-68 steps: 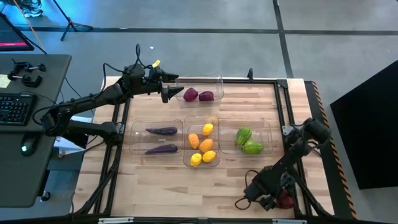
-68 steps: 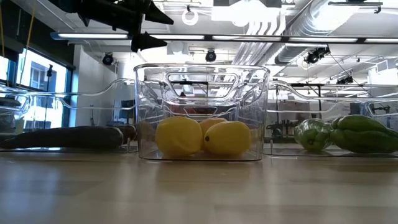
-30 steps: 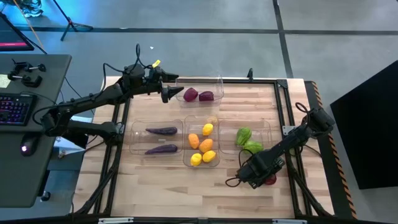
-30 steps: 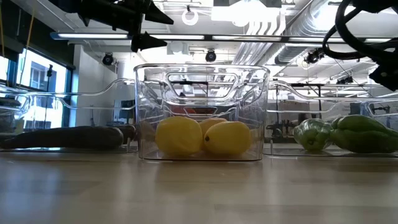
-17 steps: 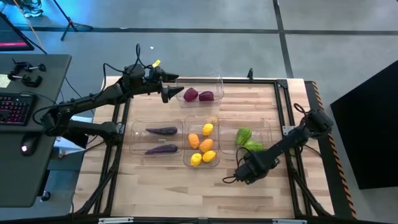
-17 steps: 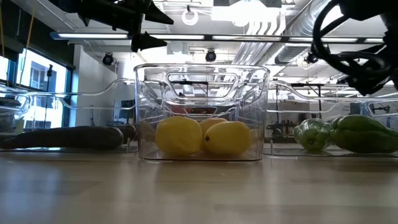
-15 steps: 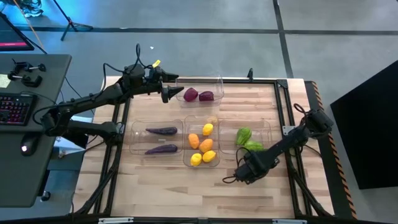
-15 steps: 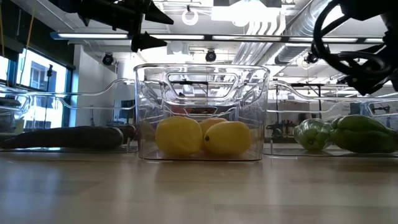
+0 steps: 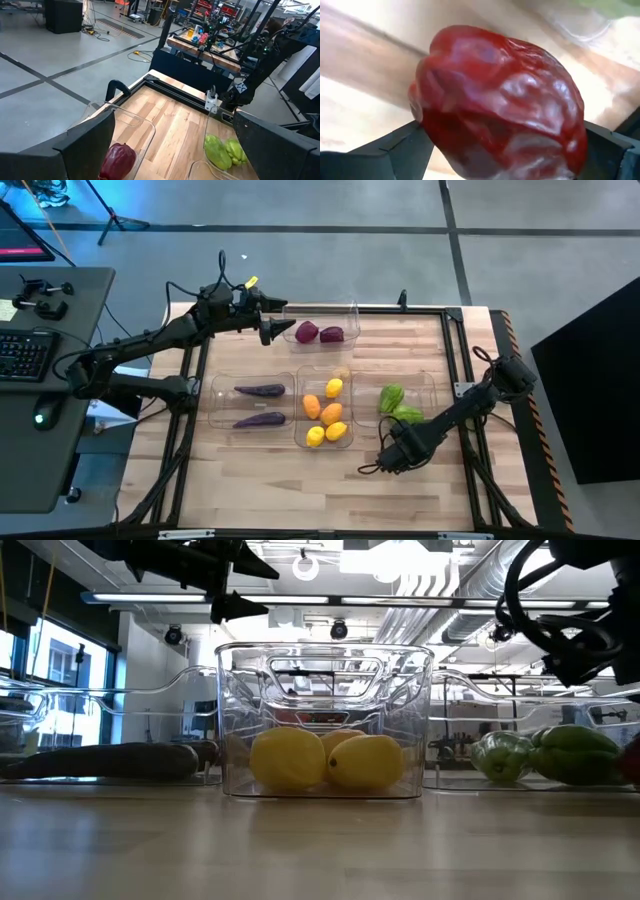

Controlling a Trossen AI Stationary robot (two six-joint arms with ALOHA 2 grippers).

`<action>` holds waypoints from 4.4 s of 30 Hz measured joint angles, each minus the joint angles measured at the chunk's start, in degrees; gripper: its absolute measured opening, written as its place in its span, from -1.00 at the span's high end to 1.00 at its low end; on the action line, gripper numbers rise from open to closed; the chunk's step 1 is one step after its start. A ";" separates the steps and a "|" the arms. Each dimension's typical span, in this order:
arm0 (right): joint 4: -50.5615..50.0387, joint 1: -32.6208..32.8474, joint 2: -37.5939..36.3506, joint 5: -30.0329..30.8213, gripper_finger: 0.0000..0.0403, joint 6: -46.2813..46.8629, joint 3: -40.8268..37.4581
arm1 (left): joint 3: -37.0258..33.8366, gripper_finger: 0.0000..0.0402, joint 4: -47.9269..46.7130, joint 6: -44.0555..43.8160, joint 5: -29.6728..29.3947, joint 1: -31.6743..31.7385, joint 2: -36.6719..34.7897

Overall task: Sort produce into baskets
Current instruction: Put the red apple in the top transparent bin, then return to Home Position

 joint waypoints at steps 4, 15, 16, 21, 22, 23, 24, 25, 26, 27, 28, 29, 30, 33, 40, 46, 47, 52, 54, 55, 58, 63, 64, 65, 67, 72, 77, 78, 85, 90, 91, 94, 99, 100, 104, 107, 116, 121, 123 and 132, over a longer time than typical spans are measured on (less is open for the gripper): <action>-0.01 -0.24 -0.02 1.13 -0.87 0.25 0.00 | 0.00 -0.96 0.00 -0.01 -0.01 0.01 0.00; 1.30 0.25 -0.12 -1.77 -0.31 3.87 0.15 | 0.00 -0.96 0.00 -0.02 -0.02 0.02 0.00; 2.19 0.84 -0.49 -2.84 -0.31 2.18 0.15 | 0.00 -0.96 0.00 -0.04 -0.02 0.02 0.00; 6.28 5.74 -5.97 -9.70 -0.31 -6.27 0.46 | 0.00 -0.96 0.02 -0.50 -0.02 0.02 0.00; 8.75 6.44 -7.80 -10.83 -0.31 -7.06 0.47 | 0.00 -0.96 0.04 -0.50 -0.02 0.01 0.00; 11.48 6.85 -9.79 -11.69 -0.31 -7.50 0.54 | 0.00 -0.96 0.04 -0.50 -0.02 0.01 0.00; 13.95 6.74 -12.12 -12.40 -0.31 -7.51 0.55 | 0.00 -0.96 0.05 -0.50 -0.02 0.01 0.00; 16.10 6.03 -14.51 -12.68 -0.31 -7.16 0.55 | 0.00 -0.96 0.04 -0.50 -0.02 0.01 0.00; 18.54 4.68 -17.08 -12.37 -0.31 -6.59 0.55 | 0.00 -0.96 0.06 -0.50 -0.02 0.02 0.00; 21.08 2.86 -19.49 -11.10 -0.31 -6.31 0.63 | 0.00 -0.96 0.07 -0.50 -0.02 0.02 0.00; 23.12 0.63 -21.70 -8.69 -0.31 -6.38 0.65 | 0.00 -0.96 0.09 -0.51 -0.02 0.02 0.00; 24.76 -2.31 -24.11 -5.47 -0.31 -6.79 0.66 | 0.00 -0.96 0.17 -0.52 -0.02 0.00 0.00; 26.14 -5.23 -26.18 -1.70 -0.31 -8.07 0.66 | 0.00 -0.96 0.25 -0.58 -0.02 0.02 0.00; 30.29 -15.18 -30.18 9.93 -0.31 -15.41 0.74 | 0.00 -0.96 0.56 -1.34 -0.02 0.02 0.00; 42.57 -38.44 -24.59 12.79 -0.38 -44.87 0.72 | 0.38 -0.96 -0.22 -4.39 0.02 0.00 -0.37; 65.28 -53.39 -11.78 11.95 -0.40 -48.12 1.90 | 6.50 -0.96 0.27 -8.71 2.58 0.02 -4.14; 66.81 -55.20 -9.58 11.95 -0.40 -46.87 2.84 | 7.61 -0.96 0.35 -8.09 2.58 0.00 -4.98; 68.23 -59.81 -0.94 10.30 -0.40 -44.83 8.62 | 10.25 -0.96 0.14 -3.94 -0.95 0.00 -8.59; 68.01 -60.25 1.42 10.03 -0.41 -44.13 10.49 | 10.25 -0.96 -0.82 -4.23 -3.25 0.00 -10.05; 67.61 -60.33 2.31 9.37 -0.41 -44.14 11.19 | 10.25 -0.96 -2.13 -4.55 -4.27 0.00 -10.73; 67.26 -60.39 3.65 5.95 -0.41 -48.78 12.48 | 10.23 -0.96 -6.74 -5.41 -7.15 0.00 -12.53; 67.10 -61.43 3.04 5.20 -0.41 -54.85 13.35 | 10.22 -0.96 -13.11 -9.71 -8.37 0.01 -14.46; 66.84 -61.86 2.96 5.29 -0.41 -54.74 13.35 | 10.23 -0.96 -13.33 -9.98 -8.36 -0.03 -14.76; 66.72 -62.39 2.90 5.15 -0.41 -53.88 13.35 | 10.23 -0.96 -13.37 -9.97 -8.34 -0.12 -14.98; 65.81 -63.74 2.89 1.85 -0.43 -52.11 13.35 | 10.21 -0.96 -12.81 -9.87 -8.32 -0.61 -15.06; 63.18 -65.37 2.93 -5.46 -0.69 -54.38 13.35 | 10.16 -0.96 -11.38 -9.04 -8.55 -2.65 -14.82; 59.70 -66.54 2.86 -4.23 -0.94 -54.93 13.33 | 10.16 -0.96 -11.57 -7.26 -8.76 -5.35 -13.95; 60.03 -67.10 2.82 -4.31 -0.91 -55.17 13.33 | 10.16 -0.96 -11.52 -6.96 -8.76 -5.92 -13.79; 65.75 -71.56 1.55 -10.32 -0.80 -53.33 13.33 | 10.14 -0.96 -11.44 -5.83 -10.90 -8.57 -12.66; 62.11 -74.27 -5.14 -17.28 -0.80 -59.63 13.31 | 10.14 -0.96 -10.35 -3.04 -10.86 -10.50 -12.68; 59.87 -74.64 -7.02 -17.69 -0.80 -61.72 13.31 | 10.14 -0.96 -9.69 -2.06 -10.86 -10.90 -12.70; 50.97 -75.64 -12.55 -17.30 -0.80 -65.68 13.31 | 7.82 -0.96 -4.14 -0.55 -10.25 -12.20 -12.82; 37.34 -76.98 -21.37 -14.20 -0.80 -72.08 13.29 | -5.64 -0.96 15.40 -7.70 -10.04 -13.64 -12.94; 35.73 -77.16 -22.93 -13.46 -0.80 -72.93 13.29 | -8.73 -0.96 19.19 -10.26 -10.03 -13.91 -12.94; 30.91 -77.18 -27.97 -12.01 -0.80 -73.71 13.22 | -20.45 -0.96 32.25 -16.90 -10.06 -15.27 -14.17; 28.66 -77.16 -30.63 -12.19 -0.80 -73.20 13.20 | -27.36 -0.96 40.64 -17.98 -10.03 -16.34 -16.85; 23.66 -73.23 -34.72 -12.42 -0.80 -70.02 13.16 | -40.47 -0.96 41.58 -19.49 -12.38 -16.37 -31.45; 23.75 -67.87 -37.18 -9.25 -0.80 -65.13 13.16 | -46.36 -0.96 40.82 -21.02 -13.43 -16.37 -38.64; 23.17 -65.69 -38.20 -5.78 -0.80 -62.40 13.16 | -47.94 -0.96 39.53 -21.82 -13.99 -16.38 -40.76; 17.79 -57.07 -42.88 -0.74 -0.80 -57.18 13.16 | -47.76 -0.96 32.74 -20.82 -16.20 -19.31 -43.52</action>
